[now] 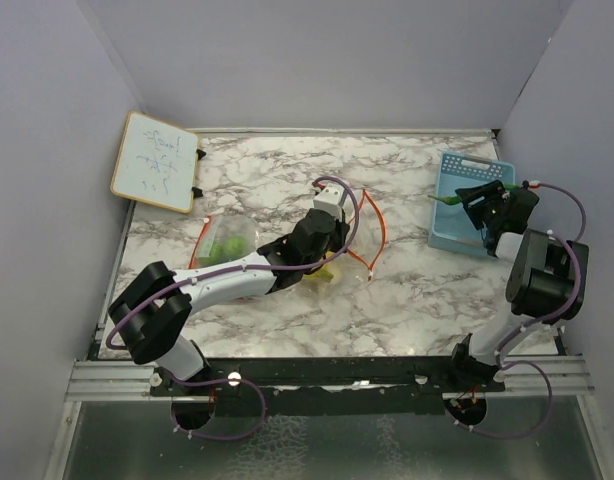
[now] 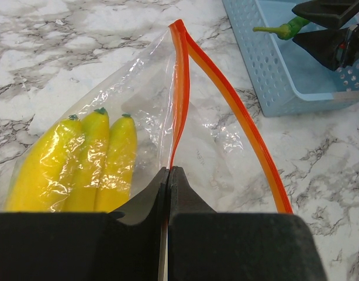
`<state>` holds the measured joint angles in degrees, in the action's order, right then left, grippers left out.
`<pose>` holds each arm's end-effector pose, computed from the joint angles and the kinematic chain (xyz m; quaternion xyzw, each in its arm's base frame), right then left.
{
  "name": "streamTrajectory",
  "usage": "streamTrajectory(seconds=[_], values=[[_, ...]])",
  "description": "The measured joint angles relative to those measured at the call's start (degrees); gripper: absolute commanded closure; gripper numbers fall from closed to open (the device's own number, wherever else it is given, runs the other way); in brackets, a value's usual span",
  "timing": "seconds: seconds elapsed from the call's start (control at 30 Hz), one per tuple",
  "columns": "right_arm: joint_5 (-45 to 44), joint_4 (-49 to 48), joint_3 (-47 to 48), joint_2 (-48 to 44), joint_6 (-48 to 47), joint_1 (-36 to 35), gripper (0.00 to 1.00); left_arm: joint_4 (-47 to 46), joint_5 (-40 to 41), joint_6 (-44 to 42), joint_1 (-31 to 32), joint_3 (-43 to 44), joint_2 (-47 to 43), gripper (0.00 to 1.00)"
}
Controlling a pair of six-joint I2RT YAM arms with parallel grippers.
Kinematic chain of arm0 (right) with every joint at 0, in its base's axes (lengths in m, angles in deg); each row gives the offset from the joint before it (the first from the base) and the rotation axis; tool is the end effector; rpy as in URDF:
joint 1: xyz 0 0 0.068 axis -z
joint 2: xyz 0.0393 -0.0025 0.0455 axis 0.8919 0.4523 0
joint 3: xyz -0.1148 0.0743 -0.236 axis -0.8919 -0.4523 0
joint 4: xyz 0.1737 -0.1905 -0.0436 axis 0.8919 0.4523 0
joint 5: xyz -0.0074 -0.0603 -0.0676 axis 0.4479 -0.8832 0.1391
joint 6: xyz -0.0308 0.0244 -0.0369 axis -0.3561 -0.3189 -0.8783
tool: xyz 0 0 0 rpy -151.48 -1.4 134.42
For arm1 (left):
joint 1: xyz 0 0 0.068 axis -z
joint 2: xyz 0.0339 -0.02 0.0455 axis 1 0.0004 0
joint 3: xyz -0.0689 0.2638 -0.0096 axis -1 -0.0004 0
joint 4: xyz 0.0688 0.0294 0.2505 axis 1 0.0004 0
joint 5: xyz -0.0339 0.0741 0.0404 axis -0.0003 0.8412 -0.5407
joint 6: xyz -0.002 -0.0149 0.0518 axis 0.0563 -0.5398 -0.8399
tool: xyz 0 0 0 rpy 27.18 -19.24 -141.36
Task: Open the zip-top bag and remove the fake food
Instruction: Place the fake vegetable in the bin.
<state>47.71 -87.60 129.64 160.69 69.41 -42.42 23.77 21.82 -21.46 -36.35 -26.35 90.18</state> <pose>0.3232 -0.1089 0.1637 0.4023 0.7347 0.2747 0.4721 0.2175 -0.2760 0.2592 0.0961 0.7961 -0.2739 0.5310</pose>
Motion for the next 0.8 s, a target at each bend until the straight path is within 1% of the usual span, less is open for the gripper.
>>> streamTrajectory(seconds=[0.13,0.27,0.4,0.6,0.67,0.8], values=[[0.0,-0.7,1.3,3.4,0.4,0.0,0.66,0.0,0.0,0.1,0.0,0.0,0.0,1.0],[0.0,-0.8,1.3,4.1,-0.1,0.0,0.81,0.0,0.1,0.1,0.0,-1.0,-0.7,1.0],[0.0,-0.7,0.8,2.5,-2.5,-0.2,0.97,-0.1,0.0,0.1,0.0,-1.1,-0.8,1.0],[0.2,-0.2,-0.2,-3.2,-7.5,-0.9,0.98,-0.2,0.0,0.1,0.0,-1.1,-0.8,1.0],[1.0,0.0,-0.1,-4.5,-9.1,-1.1,0.98,-0.3,0.0,0.1,0.0,-1.4,-0.8,1.0],[5.0,3.6,1.2,-5.0,-12.1,-1.2,0.98,-0.7,0.0,0.1,0.0,-2.6,-1.2,1.0]])
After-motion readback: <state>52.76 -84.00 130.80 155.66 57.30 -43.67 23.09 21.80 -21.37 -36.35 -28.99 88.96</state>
